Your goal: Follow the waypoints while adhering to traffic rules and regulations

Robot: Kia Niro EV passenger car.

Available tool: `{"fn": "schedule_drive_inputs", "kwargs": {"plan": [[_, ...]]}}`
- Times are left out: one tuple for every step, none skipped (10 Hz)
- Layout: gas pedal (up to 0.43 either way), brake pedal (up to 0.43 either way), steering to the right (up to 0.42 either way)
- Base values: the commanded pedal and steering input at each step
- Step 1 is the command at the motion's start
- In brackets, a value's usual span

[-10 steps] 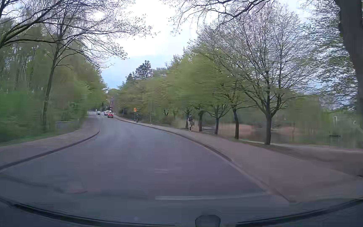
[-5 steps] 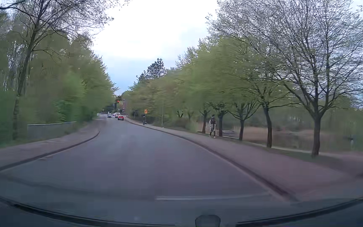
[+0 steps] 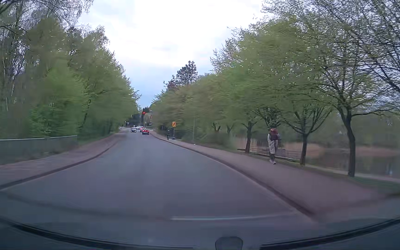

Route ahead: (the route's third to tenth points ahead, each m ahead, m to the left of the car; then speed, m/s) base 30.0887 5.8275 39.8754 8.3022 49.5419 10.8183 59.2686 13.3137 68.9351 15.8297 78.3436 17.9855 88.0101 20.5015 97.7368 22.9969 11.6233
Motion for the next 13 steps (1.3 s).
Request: {"fn": "schedule_drive_inputs", "kwargs": {"plan": [[0.067, 0.0, -0.045], [0.067, 0.0, -0.046], [0.067, 0.0, -0.046], [0.067, 0.0, -0.046], [0.067, 0.0, -0.046], [0.067, 0.0, -0.046], [0.067, 0.0, -0.046], [0.067, 0.0, -0.046], [0.067, 0.0, -0.046], [0.067, 0.0, -0.046], [0.067, 0.0, -0.046], [0.067, 0.0, -0.046], [0.067, 0.0, -0.046]]}}
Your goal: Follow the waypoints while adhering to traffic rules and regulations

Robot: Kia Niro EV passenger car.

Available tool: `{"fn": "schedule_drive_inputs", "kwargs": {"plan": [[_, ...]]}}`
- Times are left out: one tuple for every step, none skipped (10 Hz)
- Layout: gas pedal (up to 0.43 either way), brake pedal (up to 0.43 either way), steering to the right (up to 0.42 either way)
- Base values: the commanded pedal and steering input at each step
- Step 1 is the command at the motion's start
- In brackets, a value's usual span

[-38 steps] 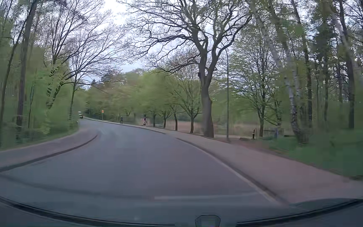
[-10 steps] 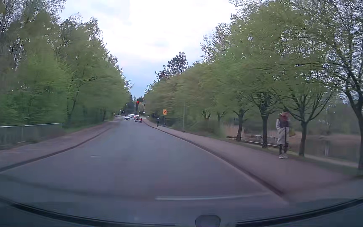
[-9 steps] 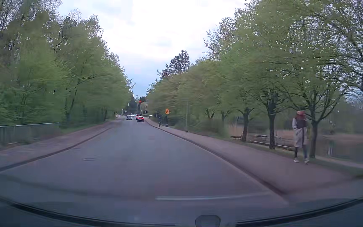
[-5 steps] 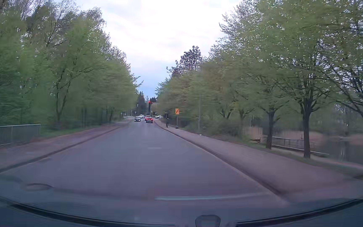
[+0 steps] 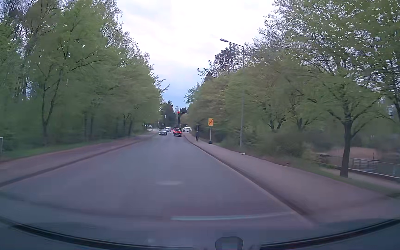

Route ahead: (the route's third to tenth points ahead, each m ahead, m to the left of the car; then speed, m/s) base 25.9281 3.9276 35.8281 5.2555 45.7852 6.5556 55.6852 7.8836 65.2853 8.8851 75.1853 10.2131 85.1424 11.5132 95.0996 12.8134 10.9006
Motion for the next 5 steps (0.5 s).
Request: {"fn": "schedule_drive_inputs", "kwargs": {"plan": [[0.067, 0.0, -0.046], [0.067, 0.0, -0.046], [0.067, 0.0, -0.046], [0.067, 0.0, -0.045], [0.067, 0.0, -0.042]]}}
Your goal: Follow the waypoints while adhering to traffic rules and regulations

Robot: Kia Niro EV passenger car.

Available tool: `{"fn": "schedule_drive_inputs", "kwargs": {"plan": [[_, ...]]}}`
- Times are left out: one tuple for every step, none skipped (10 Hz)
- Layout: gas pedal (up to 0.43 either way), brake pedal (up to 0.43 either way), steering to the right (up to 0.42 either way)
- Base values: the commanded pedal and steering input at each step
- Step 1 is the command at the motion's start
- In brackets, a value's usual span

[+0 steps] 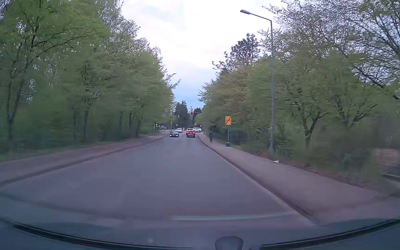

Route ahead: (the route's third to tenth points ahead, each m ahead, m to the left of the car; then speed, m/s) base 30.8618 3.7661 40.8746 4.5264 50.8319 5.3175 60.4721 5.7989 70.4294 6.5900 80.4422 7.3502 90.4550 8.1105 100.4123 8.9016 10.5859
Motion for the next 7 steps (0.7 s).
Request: {"fn": "schedule_drive_inputs", "kwargs": {"plan": [[0.067, 0.0, -0.038], [0.067, 0.0, -0.035], [0.067, 0.0, -0.03], [0.067, 0.0, -0.026], [0.067, 0.0, -0.022], [0.067, 0.0, -0.015], [0.067, 0.0, -0.011]]}}
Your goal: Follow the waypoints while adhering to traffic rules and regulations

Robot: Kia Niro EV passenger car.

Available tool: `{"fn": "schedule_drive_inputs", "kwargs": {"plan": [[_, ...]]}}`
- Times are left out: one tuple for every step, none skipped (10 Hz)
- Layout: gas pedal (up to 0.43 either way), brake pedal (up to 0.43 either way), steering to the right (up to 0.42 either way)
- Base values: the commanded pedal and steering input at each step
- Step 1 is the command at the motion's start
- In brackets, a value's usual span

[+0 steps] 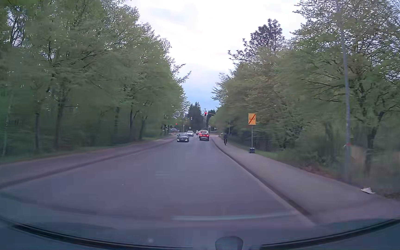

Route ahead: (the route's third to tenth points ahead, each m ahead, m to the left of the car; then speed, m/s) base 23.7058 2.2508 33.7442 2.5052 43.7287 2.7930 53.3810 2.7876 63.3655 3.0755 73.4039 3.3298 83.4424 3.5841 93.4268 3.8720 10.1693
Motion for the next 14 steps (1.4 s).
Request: {"fn": "schedule_drive_inputs", "kwargs": {"plan": [[0.067, 0.0, -0.006], [0.067, 0.0, -0.004], [0.067, 0.0, -0.003], [0.067, 0.0, -0.003], [0.067, 0.0, -0.003], [0.067, 0.0, -0.003], [0.067, 0.0, -0.003], [0.067, 0.0, -0.003], [0.067, 0.0, -0.003], [0.067, 0.0, -0.003], [0.067, 0.0, -0.003], [0.067, 0.0, -0.003], [0.067, 0.0, -0.002], [0.059, 0.0, 0.0]]}}
